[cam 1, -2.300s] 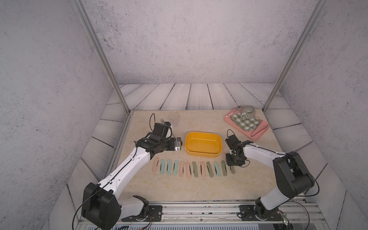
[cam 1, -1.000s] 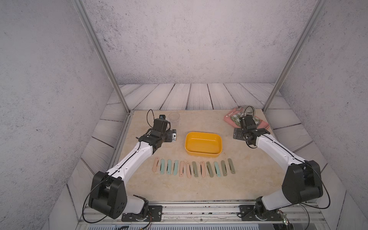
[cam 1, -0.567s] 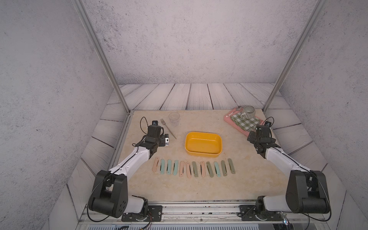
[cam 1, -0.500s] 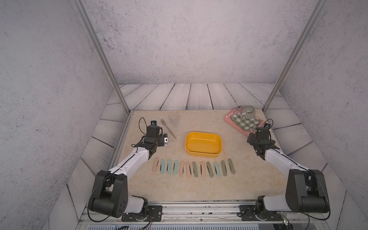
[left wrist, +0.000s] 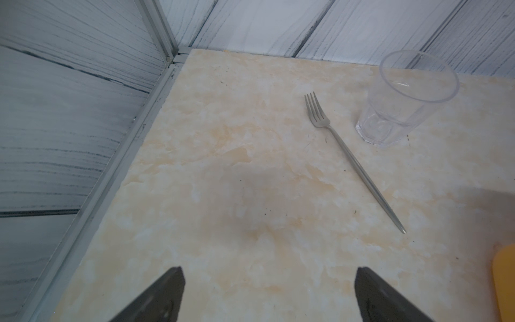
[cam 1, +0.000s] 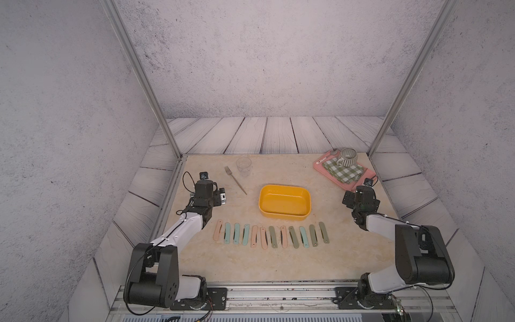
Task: Take the fruit knife out of the storage box
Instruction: Reset both arms
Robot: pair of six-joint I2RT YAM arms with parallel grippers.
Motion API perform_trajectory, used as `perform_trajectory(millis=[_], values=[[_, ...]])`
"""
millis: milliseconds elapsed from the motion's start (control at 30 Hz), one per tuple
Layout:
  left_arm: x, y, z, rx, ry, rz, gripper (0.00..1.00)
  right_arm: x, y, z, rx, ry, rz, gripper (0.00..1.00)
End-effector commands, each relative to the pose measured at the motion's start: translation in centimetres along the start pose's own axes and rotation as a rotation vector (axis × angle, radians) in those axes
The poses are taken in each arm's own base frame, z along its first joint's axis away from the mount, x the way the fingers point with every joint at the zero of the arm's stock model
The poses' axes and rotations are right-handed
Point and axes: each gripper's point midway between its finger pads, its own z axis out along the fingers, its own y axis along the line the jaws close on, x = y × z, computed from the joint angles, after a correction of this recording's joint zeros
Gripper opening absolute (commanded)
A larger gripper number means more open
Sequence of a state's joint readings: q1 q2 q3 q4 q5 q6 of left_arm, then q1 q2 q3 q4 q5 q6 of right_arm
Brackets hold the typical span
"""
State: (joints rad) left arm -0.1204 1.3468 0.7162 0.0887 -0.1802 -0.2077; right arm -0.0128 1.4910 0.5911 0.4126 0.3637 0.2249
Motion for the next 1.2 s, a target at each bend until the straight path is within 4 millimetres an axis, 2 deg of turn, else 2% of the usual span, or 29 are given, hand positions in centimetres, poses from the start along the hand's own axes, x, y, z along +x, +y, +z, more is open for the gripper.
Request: perform_trajectory(millis=[0,133,367,433,567,733,800,900,1167], values=[[-1.5,1.3,-0.2,-0.033,-0.069,-0.011,0.99,-0.4,0.6,-0.7,-0.062,-0.062,-0.001,0.99],[-1.9,2.5,-0.1,-0.073,-0.081,0.032,0.99,-0.4,1.1,-0.6,-0.085,-0.06,-0.021,0.99],[0.0,5.0,0.8,-0.132,-0.082,0.052,0.99,-0.3,2.1,-0.8,-0.143,-0.067,-0.049,0.99],[-0.1,5.0,1.1,-0.115,-0.113,0.032,0.99,-0.3,2.2,-1.1,-0.156,-0.092,-0.039,0.99],[-0.3,5.0,1.6,-0.098,-0.164,0.01,0.99,-0.3,2.6,-0.6,-0.159,-0.063,-0.061,0.99],[0.7,5.4,2.7,-0.092,-0.188,-0.015,0.99,-0.1,2.5,-1.4,-0.181,-0.103,-0.045,0.99],[0.8,4.9,2.9,-0.06,-0.206,-0.002,0.99,-0.2,2.5,-1.1,-0.178,-0.095,-0.054,0.99],[1.2,4.2,2.9,-0.018,-0.218,0.018,0.99,0.2,4.0,-0.9,-0.247,-0.083,-0.097,0.99],[1.9,3.5,3.5,0.017,-0.233,0.044,0.99,0.9,3.8,-0.8,-0.242,-0.105,-0.087,0.99]])
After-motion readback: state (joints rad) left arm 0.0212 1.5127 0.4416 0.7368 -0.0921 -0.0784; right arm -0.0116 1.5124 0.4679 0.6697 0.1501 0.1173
